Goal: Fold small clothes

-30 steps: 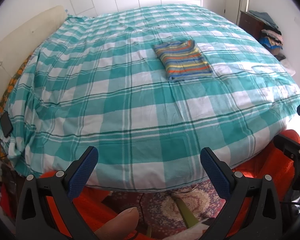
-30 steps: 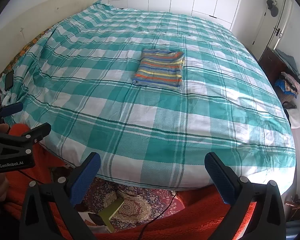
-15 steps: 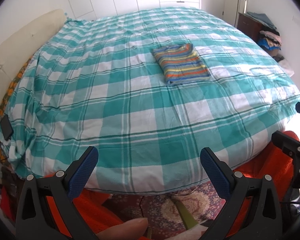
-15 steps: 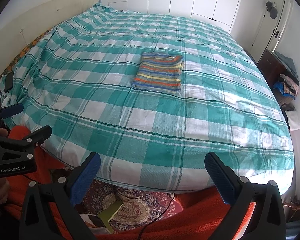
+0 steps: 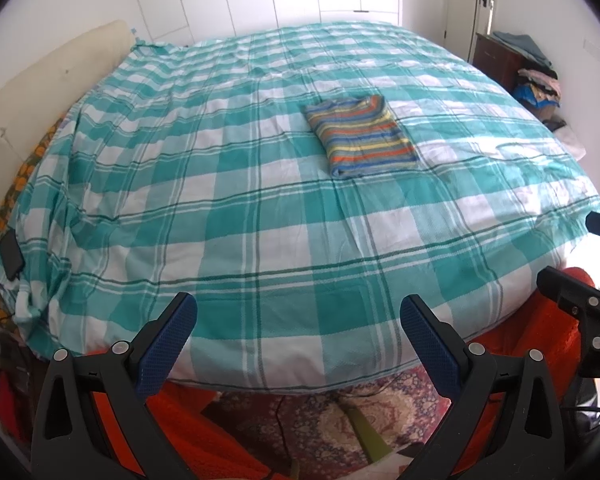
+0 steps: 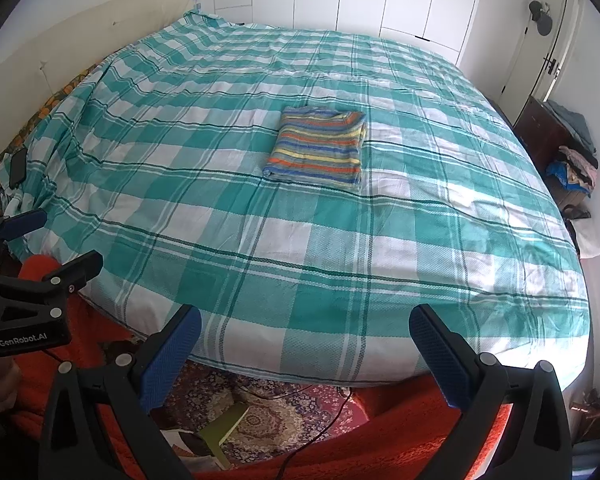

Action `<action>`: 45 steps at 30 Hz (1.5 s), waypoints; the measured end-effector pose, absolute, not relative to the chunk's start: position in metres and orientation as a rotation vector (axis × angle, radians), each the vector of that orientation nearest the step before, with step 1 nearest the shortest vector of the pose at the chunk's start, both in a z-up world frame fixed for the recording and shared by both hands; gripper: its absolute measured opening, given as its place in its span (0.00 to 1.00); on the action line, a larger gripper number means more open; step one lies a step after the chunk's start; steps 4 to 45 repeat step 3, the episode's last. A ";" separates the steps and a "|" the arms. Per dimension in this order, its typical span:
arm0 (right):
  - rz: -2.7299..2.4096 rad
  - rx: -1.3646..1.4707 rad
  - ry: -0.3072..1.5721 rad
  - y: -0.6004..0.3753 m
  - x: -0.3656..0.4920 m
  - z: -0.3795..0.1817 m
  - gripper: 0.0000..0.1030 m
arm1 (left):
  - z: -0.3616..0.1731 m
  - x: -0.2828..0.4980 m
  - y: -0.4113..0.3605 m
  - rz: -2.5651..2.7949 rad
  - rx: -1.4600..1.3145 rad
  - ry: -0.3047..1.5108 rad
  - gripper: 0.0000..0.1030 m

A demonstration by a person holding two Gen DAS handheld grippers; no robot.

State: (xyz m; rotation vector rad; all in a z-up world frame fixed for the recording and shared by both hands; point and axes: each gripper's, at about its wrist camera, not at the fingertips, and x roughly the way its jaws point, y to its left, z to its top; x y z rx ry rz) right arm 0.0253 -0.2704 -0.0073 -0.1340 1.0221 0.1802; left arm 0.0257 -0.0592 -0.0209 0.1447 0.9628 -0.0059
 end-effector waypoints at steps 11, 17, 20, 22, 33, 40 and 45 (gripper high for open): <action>0.184 -0.129 1.016 -0.269 0.023 -0.007 1.00 | -0.020 0.024 -0.059 0.004 0.155 0.951 0.99; 0.184 -0.129 1.016 -0.269 0.023 -0.007 1.00 | -0.020 0.024 -0.059 0.004 0.155 0.951 0.99; 0.184 -0.129 1.016 -0.269 0.023 -0.007 1.00 | -0.020 0.024 -0.059 0.004 0.155 0.951 0.99; 0.184 -0.129 1.016 -0.269 0.023 -0.007 1.00 | -0.020 0.024 -0.059 0.004 0.155 0.951 0.99; 0.184 -0.129 1.016 -0.269 0.023 -0.007 1.00 | -0.020 0.024 -0.059 0.004 0.155 0.951 0.99; 0.184 -0.129 1.016 -0.269 0.023 -0.007 1.00 | -0.020 0.024 -0.059 0.004 0.155 0.951 0.99; 0.184 -0.129 1.016 -0.269 0.023 -0.007 1.00 | -0.020 0.024 -0.059 0.004 0.155 0.951 0.99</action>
